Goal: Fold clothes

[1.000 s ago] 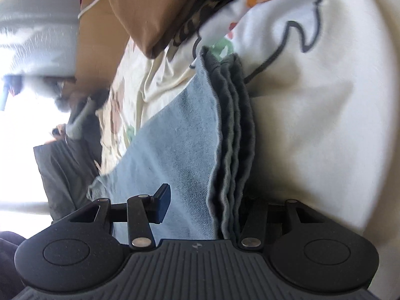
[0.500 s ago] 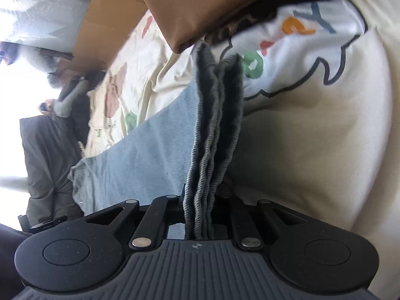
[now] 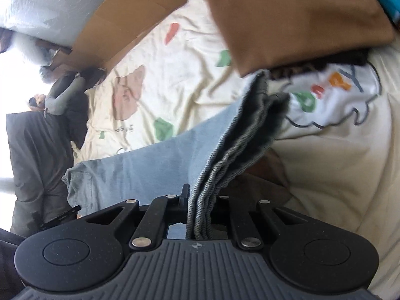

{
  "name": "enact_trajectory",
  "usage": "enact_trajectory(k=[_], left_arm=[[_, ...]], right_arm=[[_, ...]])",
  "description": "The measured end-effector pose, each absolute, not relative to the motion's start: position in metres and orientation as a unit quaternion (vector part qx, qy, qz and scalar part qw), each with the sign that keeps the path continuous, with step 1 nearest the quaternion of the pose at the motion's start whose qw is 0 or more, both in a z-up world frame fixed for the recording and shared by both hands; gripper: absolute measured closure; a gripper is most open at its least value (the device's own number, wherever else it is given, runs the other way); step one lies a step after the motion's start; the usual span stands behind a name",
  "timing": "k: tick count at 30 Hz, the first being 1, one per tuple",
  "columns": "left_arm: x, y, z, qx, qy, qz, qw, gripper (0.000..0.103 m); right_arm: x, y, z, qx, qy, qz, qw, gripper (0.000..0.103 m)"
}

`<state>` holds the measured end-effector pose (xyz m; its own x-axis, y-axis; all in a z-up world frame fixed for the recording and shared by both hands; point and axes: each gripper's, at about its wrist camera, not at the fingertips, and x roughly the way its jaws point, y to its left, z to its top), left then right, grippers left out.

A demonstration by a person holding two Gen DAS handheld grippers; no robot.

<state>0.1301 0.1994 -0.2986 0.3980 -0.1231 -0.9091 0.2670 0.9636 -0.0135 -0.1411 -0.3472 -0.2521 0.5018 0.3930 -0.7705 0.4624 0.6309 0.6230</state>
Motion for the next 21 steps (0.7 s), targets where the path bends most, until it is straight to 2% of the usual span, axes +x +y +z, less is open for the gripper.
enact_trajectory(k=[6, 8, 10, 14, 21], left_arm=[[0.147, 0.226, -0.292, 0.079, 0.472, -0.083, 0.874, 0.062], [0.156, 0.237, -0.288, 0.088, 0.456, -0.071, 0.882, 0.073], [0.169, 0.247, -0.286, 0.087, 0.447, -0.064, 0.888, 0.076], [0.194, 0.262, -0.288, 0.083, 0.439, -0.053, 0.893, 0.081], [0.236, 0.278, -0.316, 0.047, 0.464, -0.028, 0.884, 0.082]], right_arm=[[-0.121, -0.335, -0.228, 0.405, 0.515, -0.035, 0.755, 0.095], [-0.116, -0.331, -0.225, 0.399, 0.521, -0.040, 0.753, 0.095], [-0.113, -0.326, -0.224, 0.394, 0.526, -0.044, 0.752, 0.095], [-0.111, -0.321, -0.223, 0.383, 0.535, -0.047, 0.751, 0.095], [-0.111, -0.318, -0.225, 0.378, 0.547, -0.061, 0.745, 0.095]])
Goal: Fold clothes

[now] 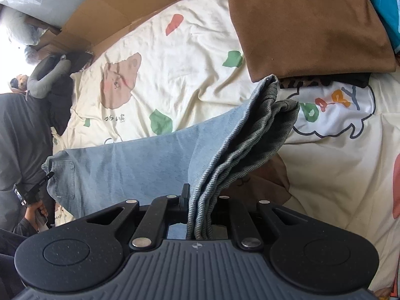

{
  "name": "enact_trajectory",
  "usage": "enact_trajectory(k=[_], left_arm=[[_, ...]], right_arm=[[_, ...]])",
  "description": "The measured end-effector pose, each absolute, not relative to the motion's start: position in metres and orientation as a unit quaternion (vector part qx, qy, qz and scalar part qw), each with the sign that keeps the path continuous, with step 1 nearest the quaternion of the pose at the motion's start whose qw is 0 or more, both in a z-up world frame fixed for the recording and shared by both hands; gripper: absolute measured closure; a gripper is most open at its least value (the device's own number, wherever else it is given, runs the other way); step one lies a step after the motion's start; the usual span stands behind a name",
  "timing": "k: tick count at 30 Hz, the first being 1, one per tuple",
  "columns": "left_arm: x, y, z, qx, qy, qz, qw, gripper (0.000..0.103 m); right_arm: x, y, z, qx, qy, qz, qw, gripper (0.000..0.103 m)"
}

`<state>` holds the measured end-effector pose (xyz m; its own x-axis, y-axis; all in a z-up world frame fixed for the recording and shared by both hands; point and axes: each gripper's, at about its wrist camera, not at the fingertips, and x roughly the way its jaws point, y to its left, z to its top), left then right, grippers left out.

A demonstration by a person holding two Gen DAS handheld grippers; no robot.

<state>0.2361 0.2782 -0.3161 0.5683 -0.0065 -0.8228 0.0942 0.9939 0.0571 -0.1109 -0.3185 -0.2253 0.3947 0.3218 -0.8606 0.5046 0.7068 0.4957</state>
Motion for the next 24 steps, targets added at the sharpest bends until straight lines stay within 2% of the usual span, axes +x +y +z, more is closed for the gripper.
enact_trajectory(k=[8, 18, 24], left_arm=[[0.252, 0.283, -0.354, 0.014, 0.491, -0.010, 0.871, 0.085], [0.242, 0.281, -0.302, 0.000, 0.458, -0.053, 0.888, 0.085], [0.271, 0.285, -0.300, -0.005, 0.456, -0.035, 0.889, 0.085]], right_arm=[[-0.120, -0.317, -0.230, 0.380, 0.553, -0.081, 0.737, 0.095], [-0.117, -0.313, -0.233, 0.384, 0.545, -0.075, 0.742, 0.095], [-0.113, -0.313, -0.233, 0.382, 0.548, -0.070, 0.740, 0.095]])
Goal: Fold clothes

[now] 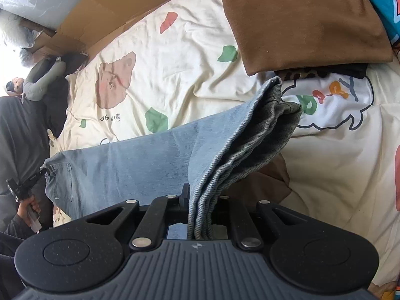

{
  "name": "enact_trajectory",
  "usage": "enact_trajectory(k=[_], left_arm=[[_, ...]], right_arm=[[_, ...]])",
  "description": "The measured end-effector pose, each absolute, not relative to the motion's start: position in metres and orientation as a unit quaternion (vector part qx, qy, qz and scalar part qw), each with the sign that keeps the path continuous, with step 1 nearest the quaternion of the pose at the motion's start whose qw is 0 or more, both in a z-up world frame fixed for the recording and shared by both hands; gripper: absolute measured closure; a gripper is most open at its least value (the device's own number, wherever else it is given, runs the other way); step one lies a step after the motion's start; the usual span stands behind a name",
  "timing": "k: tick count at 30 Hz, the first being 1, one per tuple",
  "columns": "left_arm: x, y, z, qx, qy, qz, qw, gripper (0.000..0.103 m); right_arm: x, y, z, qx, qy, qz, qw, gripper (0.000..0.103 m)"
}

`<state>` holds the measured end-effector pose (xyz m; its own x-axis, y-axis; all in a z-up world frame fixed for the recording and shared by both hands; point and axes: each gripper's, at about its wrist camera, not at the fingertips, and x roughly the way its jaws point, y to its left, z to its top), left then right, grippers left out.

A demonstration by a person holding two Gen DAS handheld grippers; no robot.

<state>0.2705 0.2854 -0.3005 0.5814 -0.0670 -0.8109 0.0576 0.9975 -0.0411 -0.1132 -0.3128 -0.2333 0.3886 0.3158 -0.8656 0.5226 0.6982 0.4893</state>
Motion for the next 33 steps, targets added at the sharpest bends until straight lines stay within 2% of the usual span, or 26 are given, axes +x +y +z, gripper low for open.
enact_trajectory(k=[6, 11, 13, 19, 22, 23, 25, 29, 33], left_arm=[[0.302, 0.301, -0.337, -0.054, 0.500, -0.004, 0.865, 0.085], [0.313, 0.306, -0.358, -0.068, 0.503, 0.007, 0.861, 0.095], [0.318, 0.308, -0.362, -0.072, 0.507, 0.011, 0.859, 0.100], [0.323, 0.309, -0.348, -0.063, 0.533, 0.006, 0.844, 0.100], [0.310, 0.315, -0.324, -0.058, 0.521, -0.017, 0.851, 0.097], [0.303, 0.316, -0.315, -0.049, 0.513, -0.022, 0.857, 0.089], [0.287, 0.315, -0.301, -0.024, 0.500, -0.030, 0.865, 0.083], [0.253, 0.308, -0.284, 0.015, 0.490, -0.058, 0.869, 0.083], [0.224, 0.296, -0.280, 0.007, 0.484, -0.087, 0.871, 0.083]], right_arm=[[-0.114, -0.313, -0.233, 0.380, 0.554, -0.076, 0.737, 0.095], [-0.115, -0.314, -0.238, 0.377, 0.564, -0.085, 0.730, 0.095], [-0.113, -0.313, -0.239, 0.373, 0.567, -0.086, 0.729, 0.095], [-0.101, -0.309, -0.227, 0.349, 0.563, -0.083, 0.744, 0.095], [-0.094, -0.309, -0.214, 0.341, 0.554, -0.075, 0.756, 0.095], [-0.091, -0.308, -0.209, 0.338, 0.553, -0.073, 0.758, 0.095], [-0.084, -0.306, -0.200, 0.331, 0.552, -0.068, 0.762, 0.095], [-0.068, -0.293, -0.172, 0.303, 0.564, -0.034, 0.767, 0.095], [-0.054, -0.282, -0.139, 0.276, 0.570, -0.003, 0.774, 0.095]])
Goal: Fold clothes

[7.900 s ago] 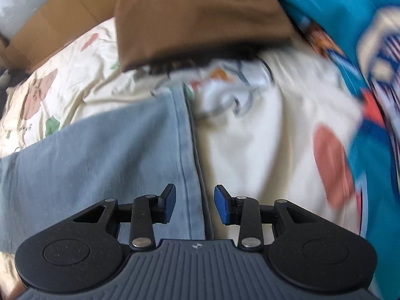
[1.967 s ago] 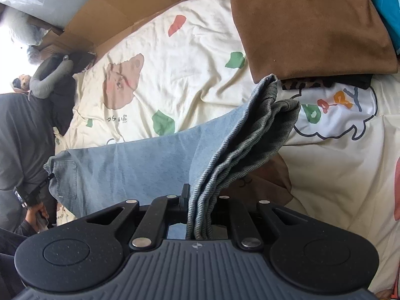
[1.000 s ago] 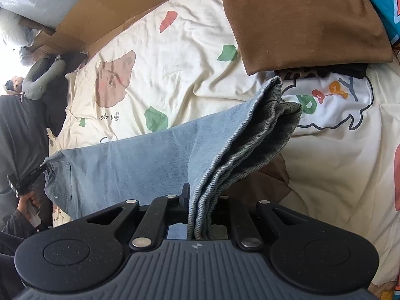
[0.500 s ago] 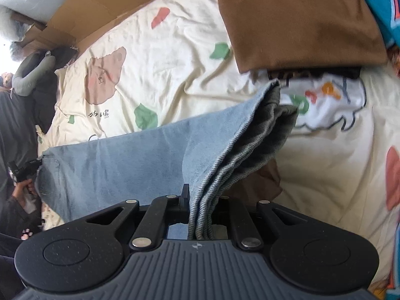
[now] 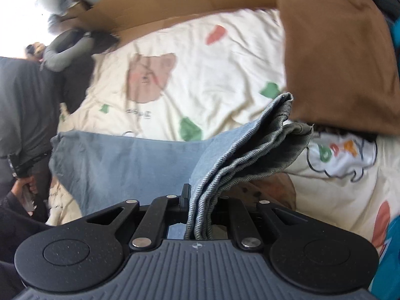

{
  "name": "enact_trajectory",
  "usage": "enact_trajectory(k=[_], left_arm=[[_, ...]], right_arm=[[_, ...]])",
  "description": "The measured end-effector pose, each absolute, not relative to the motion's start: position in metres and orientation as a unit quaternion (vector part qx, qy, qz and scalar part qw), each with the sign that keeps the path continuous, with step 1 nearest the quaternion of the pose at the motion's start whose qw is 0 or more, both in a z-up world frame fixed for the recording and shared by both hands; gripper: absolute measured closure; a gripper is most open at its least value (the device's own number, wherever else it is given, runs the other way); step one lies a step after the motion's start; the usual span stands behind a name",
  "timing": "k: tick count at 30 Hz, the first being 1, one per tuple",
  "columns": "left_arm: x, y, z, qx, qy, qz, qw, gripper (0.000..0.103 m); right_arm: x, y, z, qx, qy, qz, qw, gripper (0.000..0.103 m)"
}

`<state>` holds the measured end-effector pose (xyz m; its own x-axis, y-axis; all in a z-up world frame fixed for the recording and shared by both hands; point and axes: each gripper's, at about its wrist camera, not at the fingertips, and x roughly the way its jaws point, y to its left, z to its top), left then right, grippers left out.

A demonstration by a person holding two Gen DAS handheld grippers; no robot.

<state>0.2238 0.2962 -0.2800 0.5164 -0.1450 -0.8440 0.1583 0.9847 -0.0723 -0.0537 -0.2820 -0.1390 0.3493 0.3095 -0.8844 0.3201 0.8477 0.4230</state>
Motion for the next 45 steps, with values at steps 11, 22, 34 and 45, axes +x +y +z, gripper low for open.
enact_trajectory(k=[11, 22, 34, 45], left_arm=[[0.139, 0.234, -0.283, -0.016, 0.490, -0.186, 0.852, 0.083], [0.088, 0.173, -0.311, -0.054, 0.500, -0.288, 0.815, 0.083], [0.060, 0.108, -0.375, -0.056, 0.558, -0.395, 0.727, 0.083], [0.130, 0.077, -0.405, -0.133, 0.550, -0.385, 0.729, 0.088]], right_arm=[[0.004, -0.237, -0.042, 0.180, 0.627, 0.056, 0.756, 0.095], [0.062, -0.149, 0.039, 0.096, 0.634, 0.105, 0.760, 0.095], [0.079, -0.098, 0.076, 0.097, 0.623, 0.098, 0.770, 0.095], [0.066, -0.075, 0.073, 0.122, 0.616, 0.081, 0.774, 0.095]])
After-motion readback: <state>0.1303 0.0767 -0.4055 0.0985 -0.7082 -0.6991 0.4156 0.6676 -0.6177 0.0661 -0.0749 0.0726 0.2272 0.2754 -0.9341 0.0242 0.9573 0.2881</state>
